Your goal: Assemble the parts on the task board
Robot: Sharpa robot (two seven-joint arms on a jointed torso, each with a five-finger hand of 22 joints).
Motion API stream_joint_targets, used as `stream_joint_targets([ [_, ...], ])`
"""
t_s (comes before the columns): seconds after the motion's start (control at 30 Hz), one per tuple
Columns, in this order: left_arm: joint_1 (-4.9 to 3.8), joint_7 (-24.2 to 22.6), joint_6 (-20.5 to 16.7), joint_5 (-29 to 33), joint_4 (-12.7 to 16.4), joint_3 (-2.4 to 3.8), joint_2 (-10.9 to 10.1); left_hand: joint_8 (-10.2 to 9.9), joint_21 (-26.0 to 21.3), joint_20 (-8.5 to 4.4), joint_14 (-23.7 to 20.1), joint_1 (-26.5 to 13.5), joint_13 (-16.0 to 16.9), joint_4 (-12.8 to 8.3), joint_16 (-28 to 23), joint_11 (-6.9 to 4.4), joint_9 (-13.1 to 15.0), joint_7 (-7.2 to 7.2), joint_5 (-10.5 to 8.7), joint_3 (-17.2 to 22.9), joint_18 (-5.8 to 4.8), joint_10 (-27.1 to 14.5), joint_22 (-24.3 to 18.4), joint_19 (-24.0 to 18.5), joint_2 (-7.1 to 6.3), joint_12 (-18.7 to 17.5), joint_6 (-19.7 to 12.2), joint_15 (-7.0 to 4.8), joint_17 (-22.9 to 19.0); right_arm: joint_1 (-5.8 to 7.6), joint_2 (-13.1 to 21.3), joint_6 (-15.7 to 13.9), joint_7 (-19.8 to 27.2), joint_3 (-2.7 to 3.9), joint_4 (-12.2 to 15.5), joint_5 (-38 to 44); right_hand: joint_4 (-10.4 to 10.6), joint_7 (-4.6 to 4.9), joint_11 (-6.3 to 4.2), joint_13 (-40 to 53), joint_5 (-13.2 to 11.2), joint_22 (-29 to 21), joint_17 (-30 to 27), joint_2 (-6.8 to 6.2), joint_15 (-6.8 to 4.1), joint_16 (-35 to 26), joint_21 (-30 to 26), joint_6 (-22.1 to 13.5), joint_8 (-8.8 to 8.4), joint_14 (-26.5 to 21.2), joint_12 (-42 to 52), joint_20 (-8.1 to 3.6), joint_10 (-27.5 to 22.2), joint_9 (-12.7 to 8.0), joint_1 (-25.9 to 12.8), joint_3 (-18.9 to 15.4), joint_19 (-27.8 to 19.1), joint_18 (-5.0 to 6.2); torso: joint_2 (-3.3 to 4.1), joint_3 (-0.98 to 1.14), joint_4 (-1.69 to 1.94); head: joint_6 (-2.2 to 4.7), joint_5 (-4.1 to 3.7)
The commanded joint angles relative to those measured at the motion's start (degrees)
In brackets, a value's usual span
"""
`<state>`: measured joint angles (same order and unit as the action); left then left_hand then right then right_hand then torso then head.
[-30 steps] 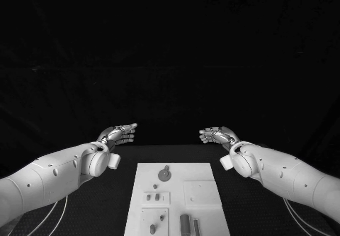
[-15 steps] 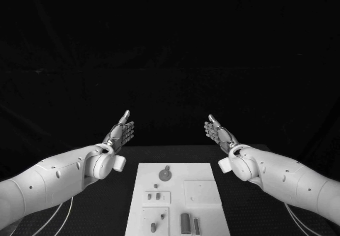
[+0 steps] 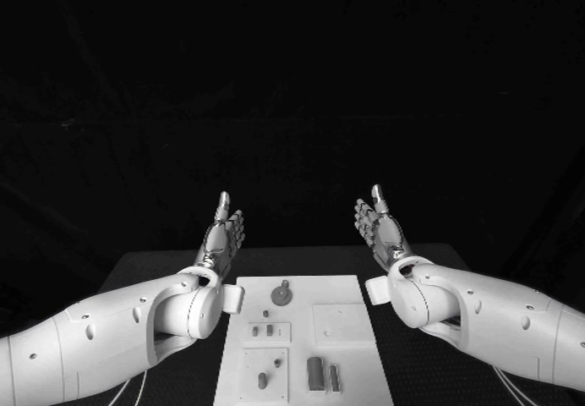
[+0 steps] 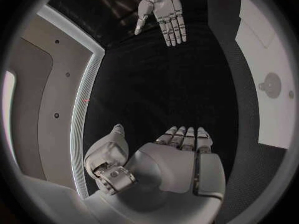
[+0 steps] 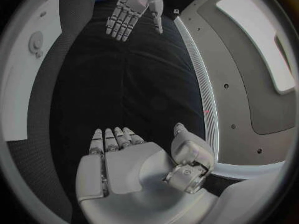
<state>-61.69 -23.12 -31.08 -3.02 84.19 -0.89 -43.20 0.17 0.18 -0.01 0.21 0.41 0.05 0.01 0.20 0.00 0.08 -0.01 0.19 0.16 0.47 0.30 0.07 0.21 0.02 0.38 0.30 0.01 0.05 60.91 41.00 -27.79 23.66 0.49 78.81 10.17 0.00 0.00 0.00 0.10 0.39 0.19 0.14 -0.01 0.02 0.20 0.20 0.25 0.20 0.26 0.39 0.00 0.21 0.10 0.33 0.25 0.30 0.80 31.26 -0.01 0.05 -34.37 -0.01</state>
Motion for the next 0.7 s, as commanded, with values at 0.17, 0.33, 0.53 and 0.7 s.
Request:
stream_joint_targets([
  [0.17,1.40,-6.5,-12.6,2.9,5.3,0.82,-1.4,-0.2,-0.2,0.01,-0.2,-0.4,-0.1,0.0,-0.2,0.00,-0.1,0.01,-0.19,-0.2,-0.47,-0.3,-0.1,-0.2,-0.02,-0.4,-0.3,-0.01,-0.1,-0.58,2.8,-14.1,5.5,-0.36,8.5,-8.8,0.0,0.00,0.00,-0.1,-0.4,-0.2,-0.1,0.01,-0.02,-0.2,-0.2,-0.3,-0.20,-0.3,-0.4,0.00,-0.2,-0.1,-0.3,-0.3,-0.3,-0.80,-0.08,0.01,-0.05,-0.01,0.01],
  [0.33,1.53,-6.7,-13.0,3.0,5.8,0.89,-1.5,-0.2,-0.2,0.01,-0.2,-0.4,-0.1,0.0,-0.2,0.00,-0.1,0.01,-0.19,-0.2,-0.47,-0.3,-0.1,-0.2,-0.02,-0.4,-0.3,-0.01,-0.1,-0.75,3.7,-16.3,6.1,-0.49,11.1,-10.1,0.0,0.00,0.00,-0.1,-0.4,-0.2,-0.1,0.01,-0.02,-0.2,-0.2,-0.3,-0.20,-0.3,-0.4,0.00,-0.2,-0.1,-0.3,-0.3,-0.3,-0.80,-0.08,0.01,-0.05,-0.01,0.01],
  [0.53,1.53,-6.7,-13.0,3.0,5.8,0.89,-1.5,-0.2,-0.2,0.01,-0.2,-0.4,-0.1,0.0,-0.2,0.00,-0.1,0.01,-0.19,-0.2,-0.47,-0.3,-0.1,-0.2,-0.02,-0.4,-0.3,-0.01,-0.1,-0.75,3.7,-16.3,6.1,-0.49,11.1,-10.2,0.0,0.00,0.00,-0.1,-0.4,-0.2,-0.1,0.01,-0.02,-0.2,-0.2,-0.3,-0.20,-0.3,-0.4,0.00,-0.2,-0.1,-0.3,-0.3,-0.3,-0.80,-0.08,0.01,-0.05,-0.01,0.01],
  [0.7,1.53,-6.7,-13.0,3.0,5.8,0.89,-1.5,-0.2,-0.2,0.01,-0.2,-0.4,-0.1,0.0,-0.2,0.00,-0.1,0.01,-0.19,-0.2,-0.47,-0.3,-0.1,-0.2,-0.02,-0.4,-0.3,-0.01,-0.1,-0.75,3.7,-16.3,6.1,-0.49,11.1,-10.2,0.0,0.00,0.00,-0.1,-0.4,-0.2,-0.1,0.01,-0.02,-0.2,-0.2,-0.3,-0.20,-0.3,-0.4,0.00,-0.2,-0.1,-0.3,-0.3,-0.3,-0.80,-0.08,0.01,-0.05,-0.01,0.01],
])
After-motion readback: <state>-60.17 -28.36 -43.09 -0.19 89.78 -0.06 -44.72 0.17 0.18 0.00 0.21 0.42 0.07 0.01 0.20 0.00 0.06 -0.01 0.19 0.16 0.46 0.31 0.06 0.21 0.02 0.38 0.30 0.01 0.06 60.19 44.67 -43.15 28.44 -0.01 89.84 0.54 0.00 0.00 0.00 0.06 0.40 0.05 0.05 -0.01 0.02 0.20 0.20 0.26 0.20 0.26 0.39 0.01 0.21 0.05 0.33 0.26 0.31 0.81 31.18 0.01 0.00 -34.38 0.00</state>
